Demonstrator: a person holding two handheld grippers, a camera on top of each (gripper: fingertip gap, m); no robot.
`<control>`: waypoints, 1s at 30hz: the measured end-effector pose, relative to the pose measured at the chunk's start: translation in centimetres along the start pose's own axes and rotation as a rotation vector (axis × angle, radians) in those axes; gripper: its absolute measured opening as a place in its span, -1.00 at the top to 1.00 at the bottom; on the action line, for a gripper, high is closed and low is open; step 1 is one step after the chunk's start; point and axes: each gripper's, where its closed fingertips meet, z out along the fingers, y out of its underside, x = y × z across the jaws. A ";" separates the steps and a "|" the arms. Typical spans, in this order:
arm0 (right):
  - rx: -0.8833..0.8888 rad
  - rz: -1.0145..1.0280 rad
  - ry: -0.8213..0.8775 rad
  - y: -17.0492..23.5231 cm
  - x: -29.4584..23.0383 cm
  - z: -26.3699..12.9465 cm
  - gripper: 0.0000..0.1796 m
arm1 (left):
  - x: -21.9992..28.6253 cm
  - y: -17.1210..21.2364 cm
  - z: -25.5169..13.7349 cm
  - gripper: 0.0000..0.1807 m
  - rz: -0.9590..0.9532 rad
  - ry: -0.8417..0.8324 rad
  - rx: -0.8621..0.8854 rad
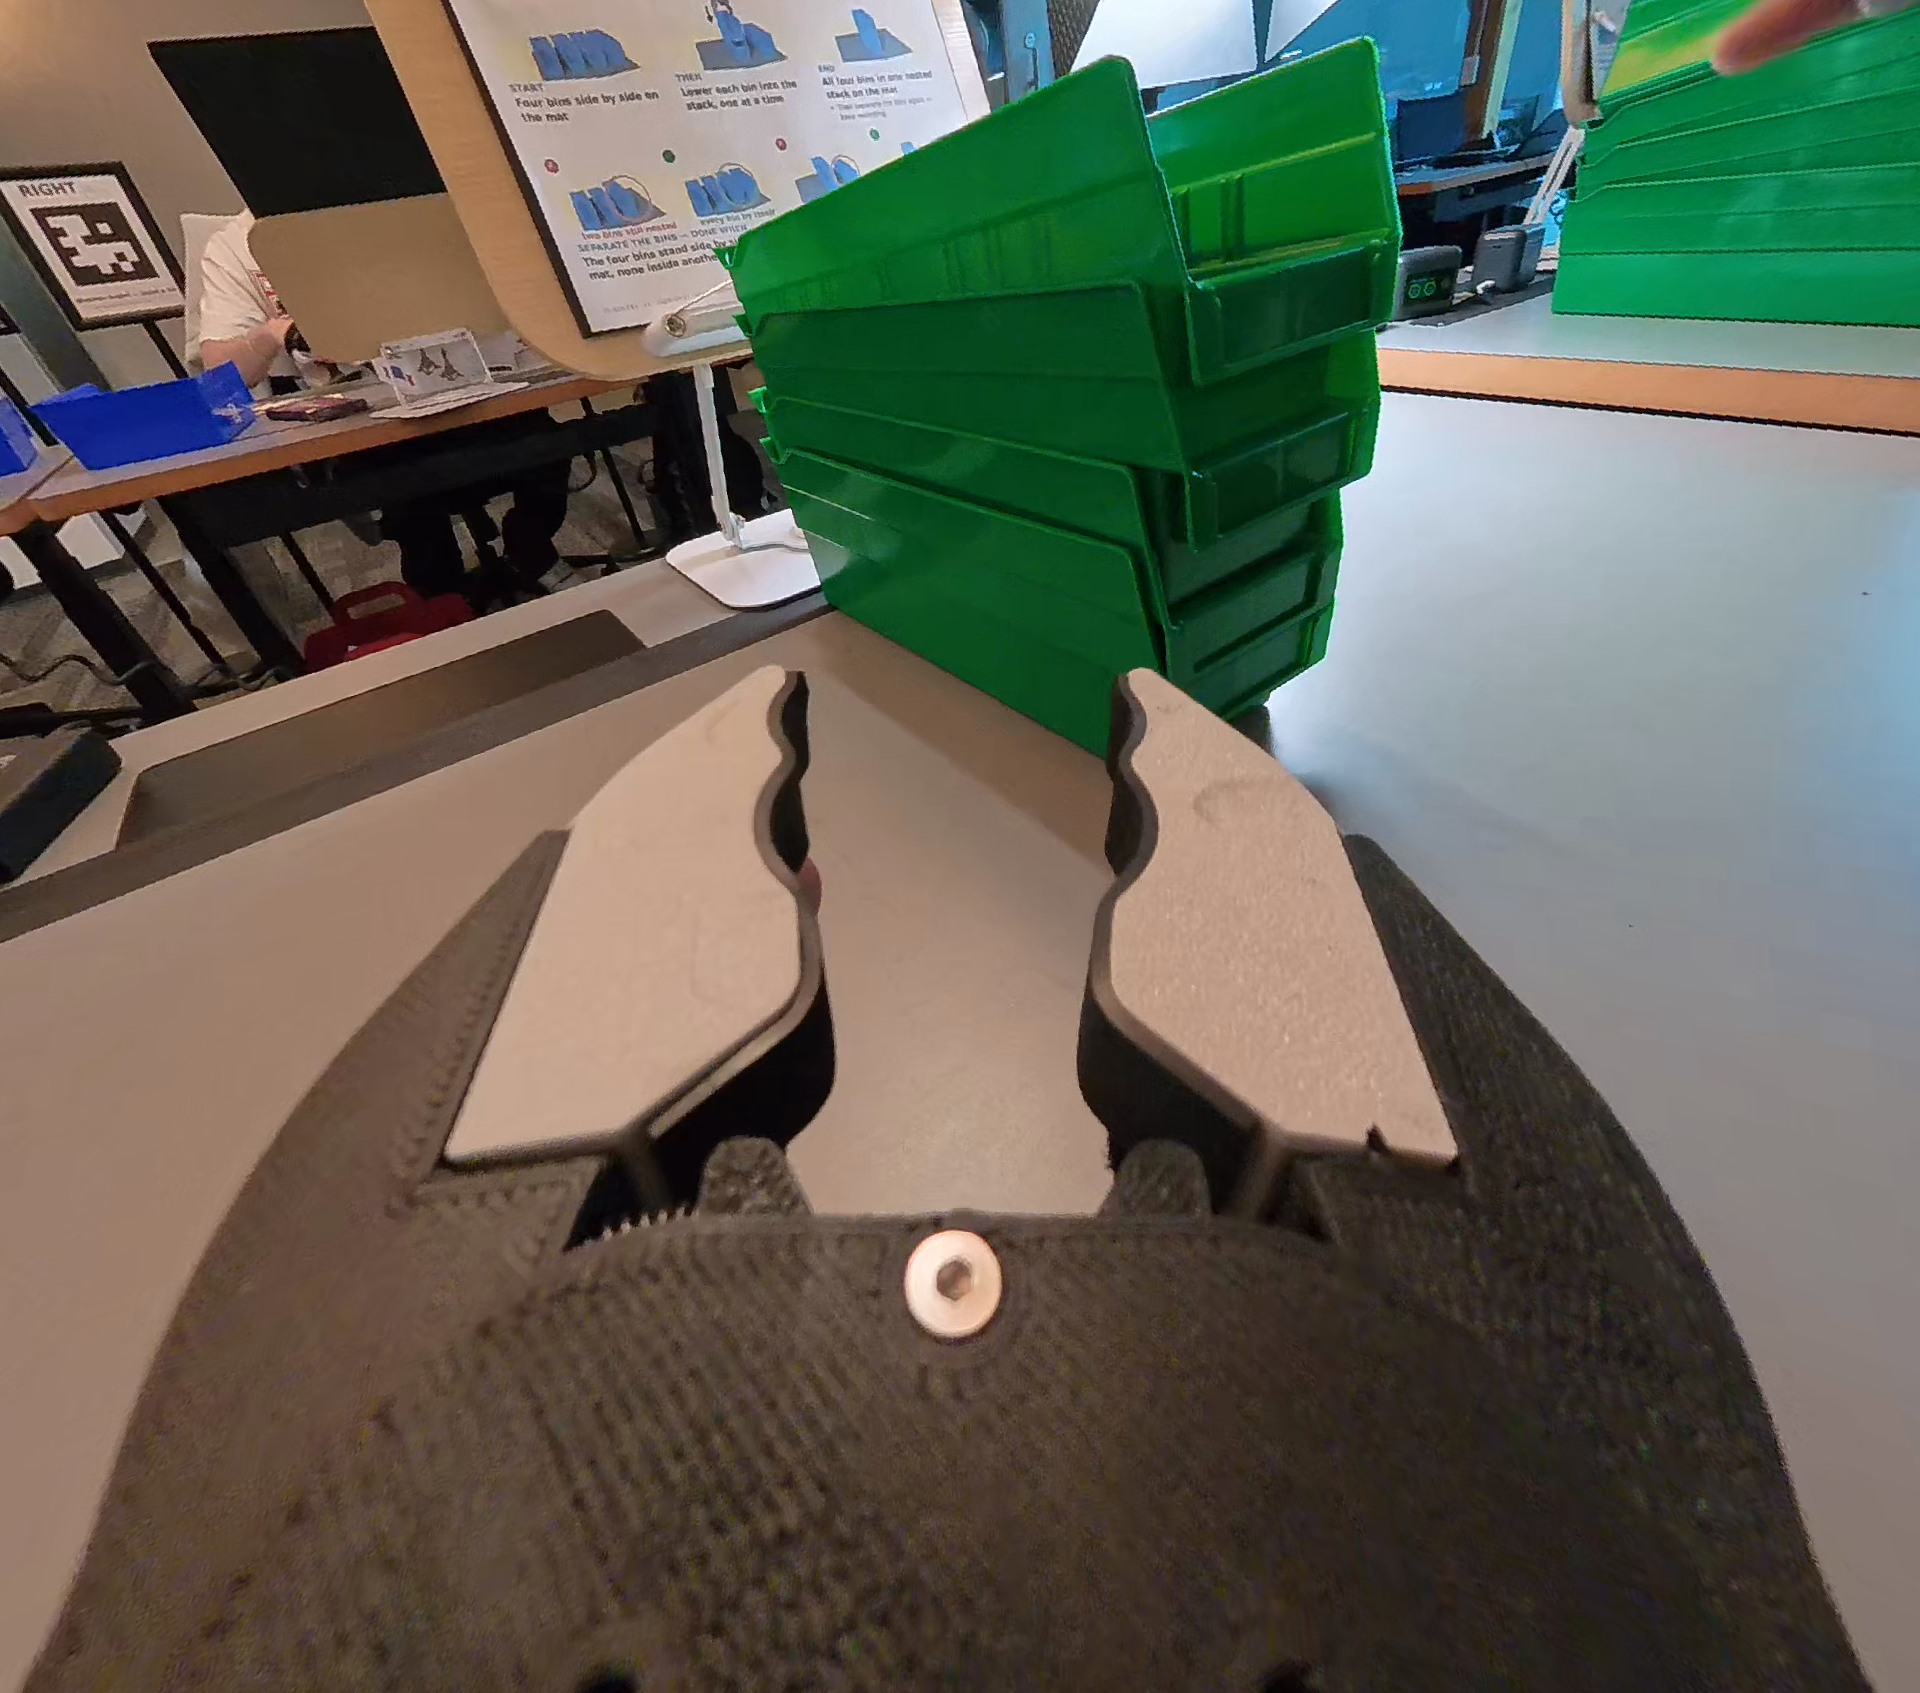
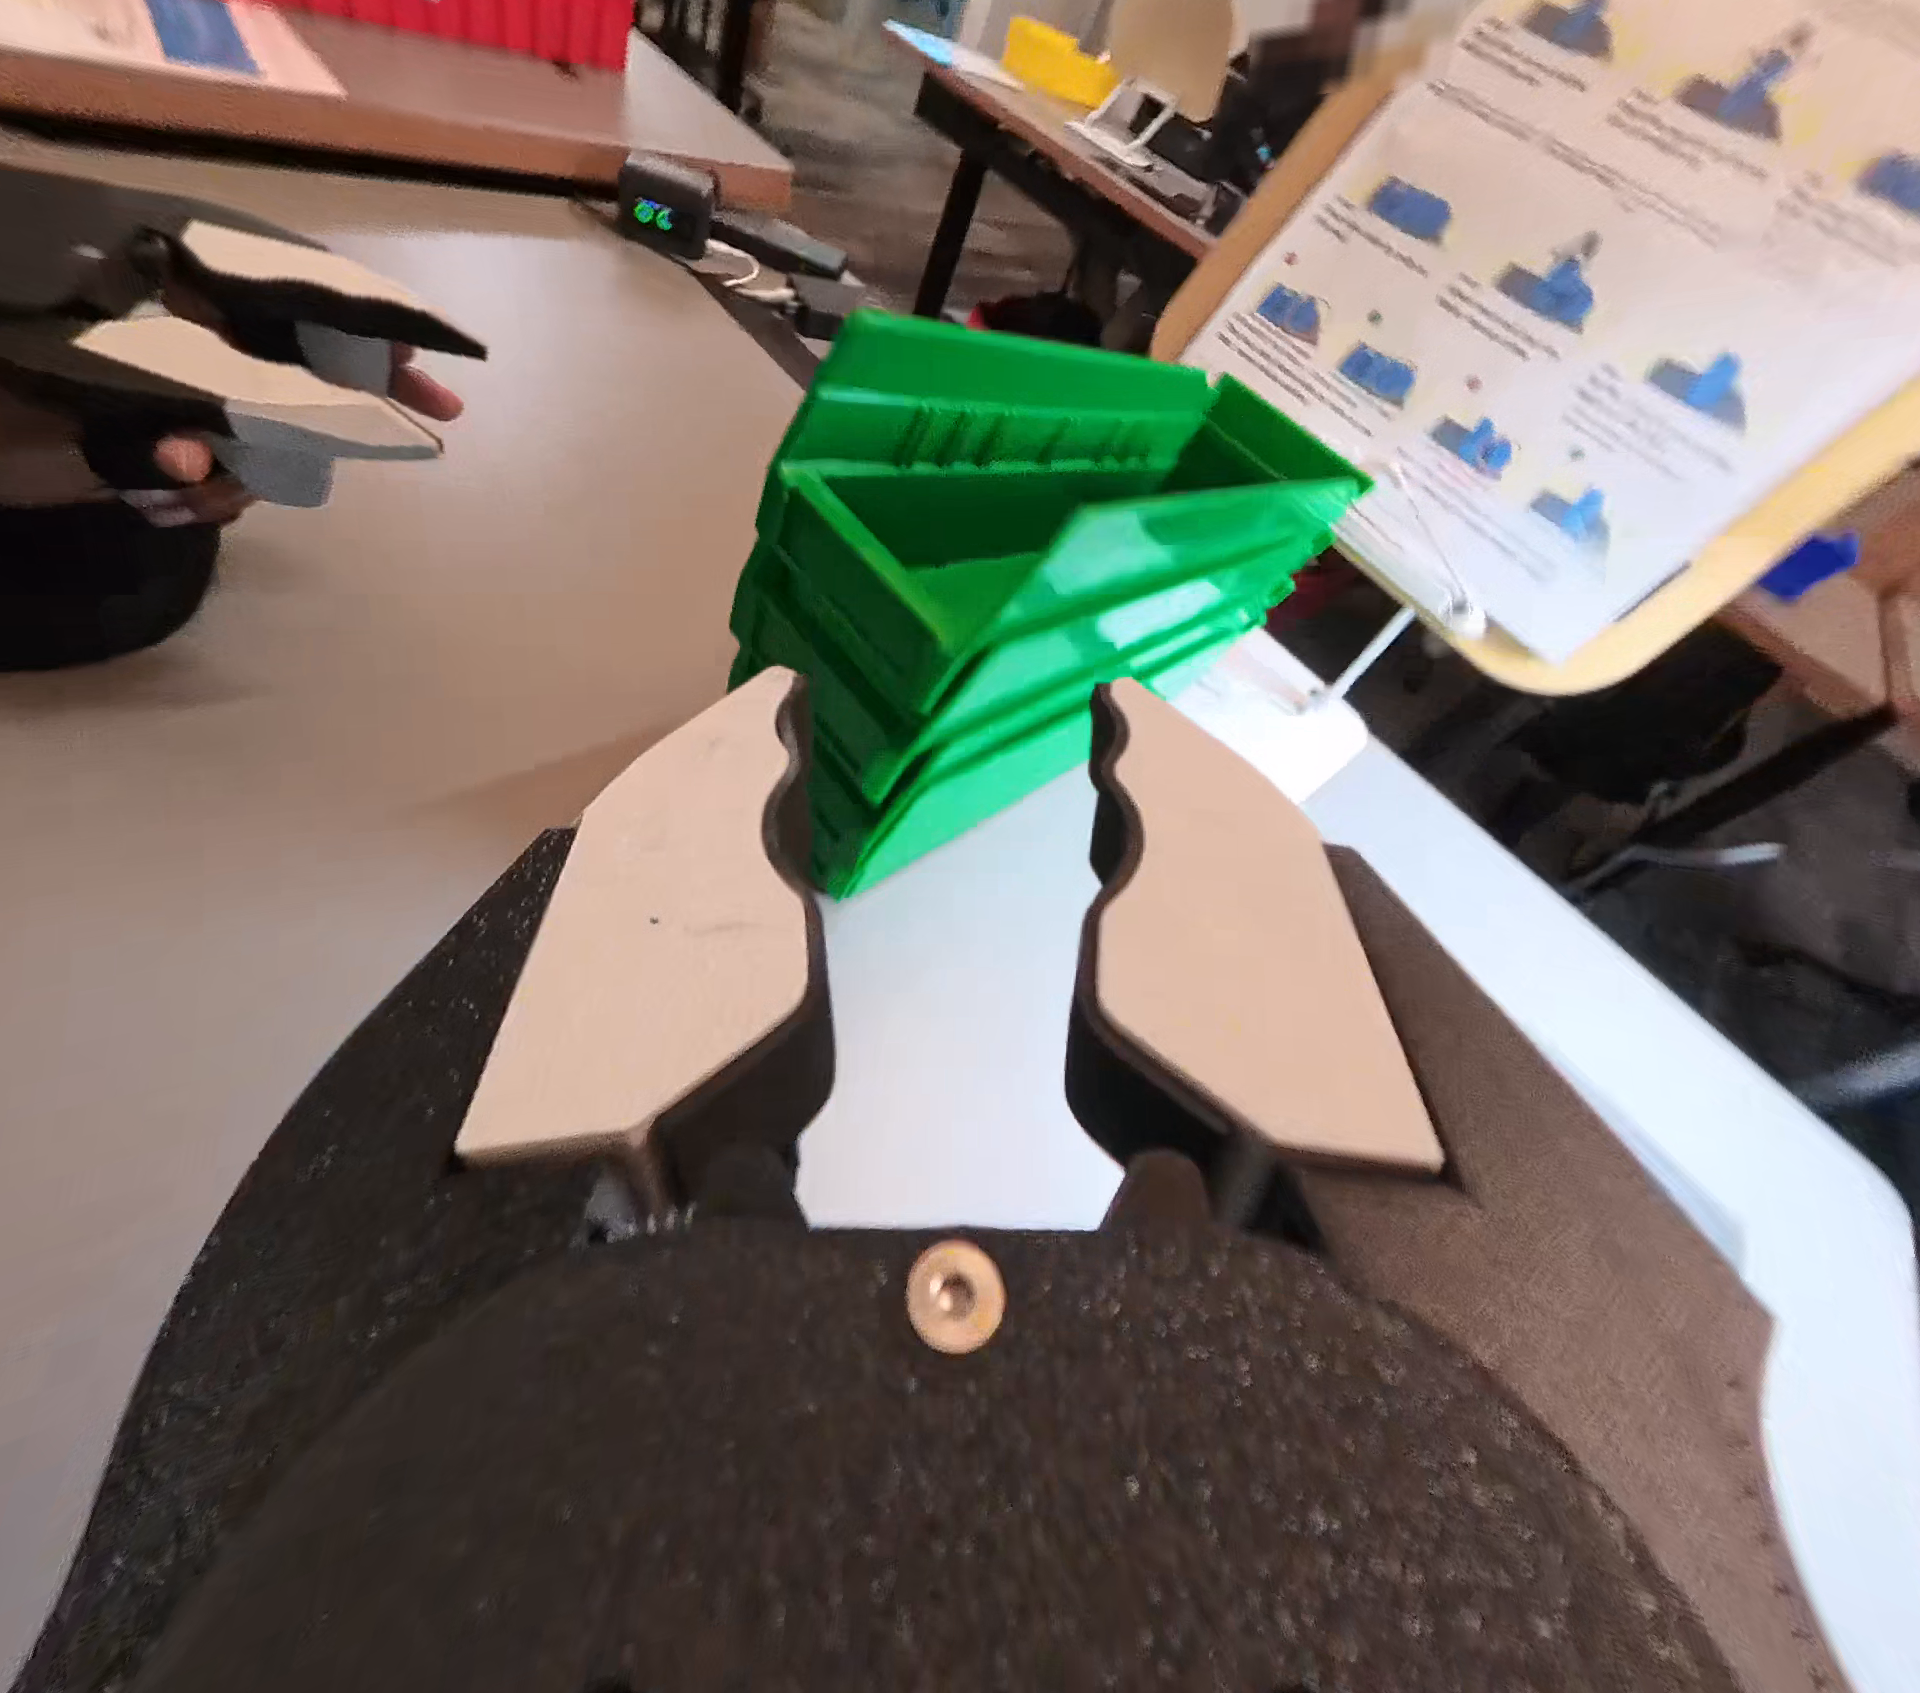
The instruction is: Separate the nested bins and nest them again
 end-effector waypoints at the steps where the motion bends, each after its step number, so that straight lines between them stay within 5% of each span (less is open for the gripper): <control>1: 0.009 0.038 0.020 1.3 0.1 -0.8 0.41 | 0.0 0.1 0.1 0.39 -0.001 -0.002 -0.002; 7: 0.051 0.161 0.100 8.5 -0.6 -3.7 0.34 | 0.9 1.2 0.7 0.38 0.007 0.012 -0.044; 15: 0.100 0.258 0.102 13.4 -1.5 -3.5 0.31 | 1.4 2.2 1.1 0.32 0.010 0.007 -0.073; 30: 0.149 0.283 0.111 13.5 -0.7 -3.7 0.26 | -0.1 1.2 0.5 0.29 0.043 -0.041 -0.034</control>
